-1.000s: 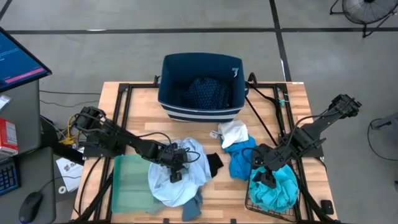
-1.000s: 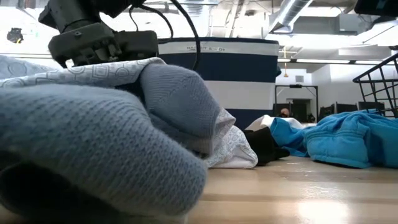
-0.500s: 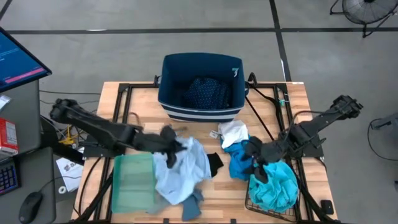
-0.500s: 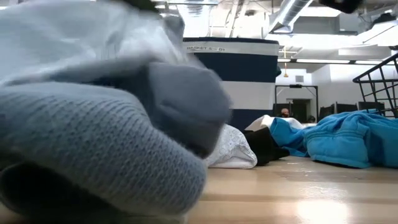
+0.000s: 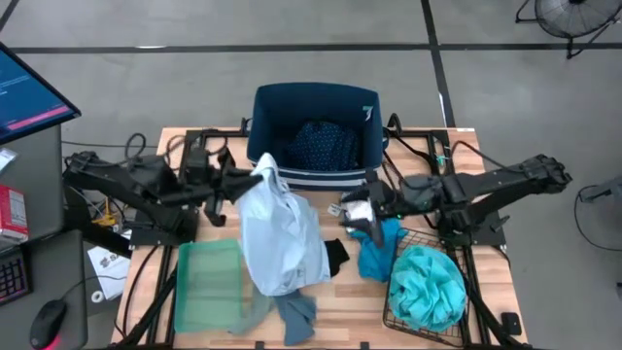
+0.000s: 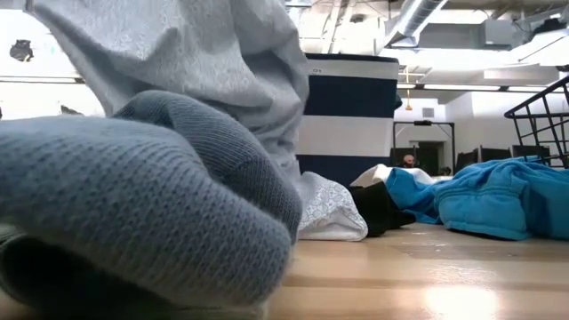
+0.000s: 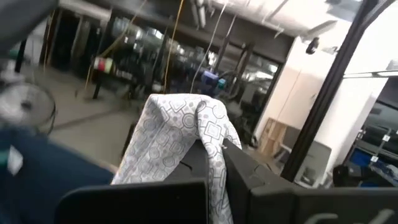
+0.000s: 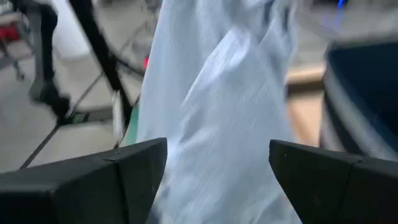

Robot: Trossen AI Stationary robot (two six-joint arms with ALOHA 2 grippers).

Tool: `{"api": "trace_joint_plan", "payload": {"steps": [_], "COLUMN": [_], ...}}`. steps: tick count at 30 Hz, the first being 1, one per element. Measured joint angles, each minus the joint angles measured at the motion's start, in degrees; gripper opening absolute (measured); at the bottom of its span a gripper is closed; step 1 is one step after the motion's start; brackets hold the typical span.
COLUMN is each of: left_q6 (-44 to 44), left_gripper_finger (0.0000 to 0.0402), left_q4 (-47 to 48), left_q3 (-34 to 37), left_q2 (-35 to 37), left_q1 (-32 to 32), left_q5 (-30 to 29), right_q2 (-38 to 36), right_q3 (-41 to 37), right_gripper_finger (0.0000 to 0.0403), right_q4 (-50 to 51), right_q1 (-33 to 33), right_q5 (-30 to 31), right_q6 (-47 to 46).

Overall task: Pick & Place Cloths
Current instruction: Put the blue polo into the blue bin

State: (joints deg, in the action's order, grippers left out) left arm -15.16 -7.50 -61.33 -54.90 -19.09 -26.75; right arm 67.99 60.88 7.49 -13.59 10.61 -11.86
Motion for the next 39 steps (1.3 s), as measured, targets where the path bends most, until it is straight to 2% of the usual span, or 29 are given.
{"api": "trace_joint_plan", "payload": {"steps": [5, 8, 12, 16, 20, 27, 30, 33, 35, 38, 39], "left_q6": [7.0, 10.9, 14.2, 15.5, 15.0, 14.4, 13.3, 13.2, 13.2, 13.2, 13.2], "left_gripper_finger": [0.0, 0.0, 0.0, 0.0, 0.0, 0.0001, 0.0001, 0.0001, 0.0001, 0.0001, 0.0001], "left_q4": [-3.3, -3.6, -4.4, -4.6, -8.5, -12.1, -12.6, -13.2, -13.4, -13.6, -13.6], "left_q3": [-5.0, -7.7, -10.8, -13.2, -15.6, -19.5, -20.0, -20.1, -20.1, -20.1, -20.1], "left_q2": [-2.8, -4.9, -8.0, -10.3, -12.3, -14.8, -15.1, -15.1, -15.1, -15.1, -15.1], "left_q1": [0.0, 0.0, 0.6, 2.3, 3.8, 3.4, 3.0, 2.6, 2.5, 2.5, 2.5], "left_q5": [1.6, 1.7, 1.7, 3.0, 8.7, 15.6, 16.9, 17.4, 17.7, 18.7, 19.3], "right_q2": [4.1, 7.7, 13.6, 19.2, 24.1, 31.0, 33.0, 34.7, 35.5, 35.7, 35.6], "right_q3": [0.0, 0.2, 3.7, 9.3, 14.5, 22.5, 26.7, 31.5, 34.7, 38.7, 39.6], "right_gripper_finger": [0.0276, 0.0276, 0.0276, 0.0276, 0.0276, 0.0276, 0.0271, 0.0225, 0.0163, 0.0043, 0.0023], "right_q4": [-9.8, -15.1, -17.3, -17.0, -14.8, -9.5, -5.5, -0.1, 2.1, 4.8, 4.8], "right_q1": [3.5, 4.7, 5.1, 5.0, 5.3, 6.7, 6.7, 6.7, 6.7, 7.2, 7.4], "right_q5": [-0.2, -3.0, -6.8, -9.0, -8.8, -6.6, -3.5, -1.0, -1.1, -1.6, -1.6], "right_q6": [4.2, 4.4, 5.5, 7.6, 8.0, 7.9, 7.5, 8.3, 9.8, 10.9, 11.2]}}
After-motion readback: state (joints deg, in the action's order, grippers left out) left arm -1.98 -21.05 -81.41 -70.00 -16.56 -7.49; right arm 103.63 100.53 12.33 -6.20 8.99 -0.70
